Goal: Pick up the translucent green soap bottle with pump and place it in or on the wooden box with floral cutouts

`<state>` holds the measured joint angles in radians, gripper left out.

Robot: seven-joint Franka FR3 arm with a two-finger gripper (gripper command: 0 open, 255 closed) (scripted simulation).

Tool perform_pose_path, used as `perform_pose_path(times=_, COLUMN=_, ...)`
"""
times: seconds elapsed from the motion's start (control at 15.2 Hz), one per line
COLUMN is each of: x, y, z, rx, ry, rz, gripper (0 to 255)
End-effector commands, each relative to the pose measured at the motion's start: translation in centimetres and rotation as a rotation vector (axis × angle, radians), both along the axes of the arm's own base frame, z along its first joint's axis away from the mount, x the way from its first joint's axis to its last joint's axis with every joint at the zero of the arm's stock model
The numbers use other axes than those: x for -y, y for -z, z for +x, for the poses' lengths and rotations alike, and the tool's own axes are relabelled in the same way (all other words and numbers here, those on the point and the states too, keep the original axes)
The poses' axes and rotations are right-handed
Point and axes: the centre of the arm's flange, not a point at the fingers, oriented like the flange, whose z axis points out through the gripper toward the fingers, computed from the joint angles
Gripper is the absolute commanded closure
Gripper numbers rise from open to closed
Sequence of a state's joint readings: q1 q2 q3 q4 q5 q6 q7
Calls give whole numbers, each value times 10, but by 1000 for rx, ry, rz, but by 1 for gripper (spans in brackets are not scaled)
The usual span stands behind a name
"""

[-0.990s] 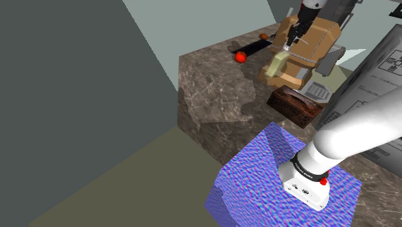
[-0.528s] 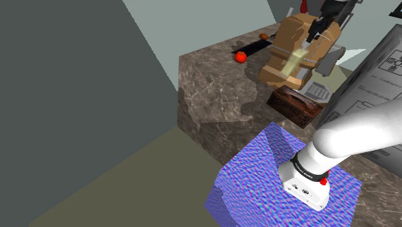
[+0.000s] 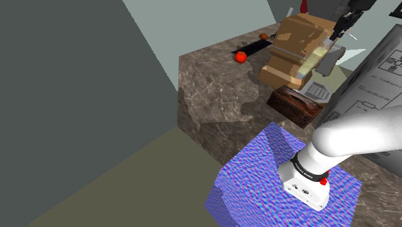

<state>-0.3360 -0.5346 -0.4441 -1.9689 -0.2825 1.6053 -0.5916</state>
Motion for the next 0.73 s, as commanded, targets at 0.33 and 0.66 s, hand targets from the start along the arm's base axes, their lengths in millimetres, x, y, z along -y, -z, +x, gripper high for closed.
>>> perform_pose_path(times=0.33, x=0, y=34, z=-3, rx=-1, ry=-1, rz=0, gripper=255)
perform_pose_path(times=0.66, x=0, y=60, z=-3, rx=-1, ry=-1, rz=0, gripper=255)
